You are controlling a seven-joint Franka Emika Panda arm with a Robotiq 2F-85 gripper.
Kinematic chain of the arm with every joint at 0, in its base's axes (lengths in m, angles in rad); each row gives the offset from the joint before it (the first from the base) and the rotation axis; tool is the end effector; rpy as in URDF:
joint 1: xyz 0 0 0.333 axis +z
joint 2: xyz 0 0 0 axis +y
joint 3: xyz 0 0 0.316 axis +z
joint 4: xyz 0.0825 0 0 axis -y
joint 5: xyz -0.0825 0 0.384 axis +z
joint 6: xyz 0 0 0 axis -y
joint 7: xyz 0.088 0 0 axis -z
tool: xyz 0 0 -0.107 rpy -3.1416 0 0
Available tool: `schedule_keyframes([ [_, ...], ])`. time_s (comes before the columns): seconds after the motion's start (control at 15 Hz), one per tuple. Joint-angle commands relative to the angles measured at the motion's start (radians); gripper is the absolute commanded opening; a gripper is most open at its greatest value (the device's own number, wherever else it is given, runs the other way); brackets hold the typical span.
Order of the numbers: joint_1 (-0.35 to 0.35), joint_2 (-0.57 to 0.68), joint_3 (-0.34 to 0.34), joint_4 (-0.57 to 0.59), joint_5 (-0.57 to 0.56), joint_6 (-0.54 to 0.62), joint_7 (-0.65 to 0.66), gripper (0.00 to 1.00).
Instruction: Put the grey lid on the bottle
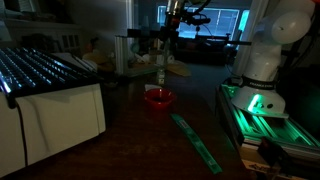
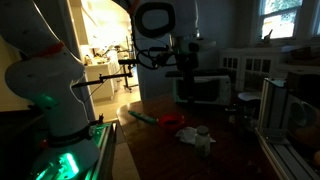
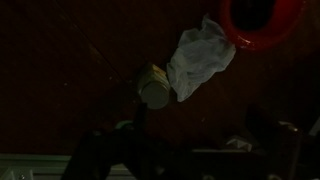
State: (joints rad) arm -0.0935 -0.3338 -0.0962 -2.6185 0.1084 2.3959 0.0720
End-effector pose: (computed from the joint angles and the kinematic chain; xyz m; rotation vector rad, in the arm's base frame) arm 0.4109 -0.0770 0.3724 -2.9915 0.5040 -0.1739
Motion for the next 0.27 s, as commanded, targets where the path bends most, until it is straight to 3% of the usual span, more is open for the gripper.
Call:
schedule_keyframes([
  [0.0,-0.002,-0.009,0.002,-0.005,0.000,-0.002,-0.003,1.00],
  [0.2,-0.002,-0.018,0.002,-0.010,0.000,-0.002,-0.008,1.00],
])
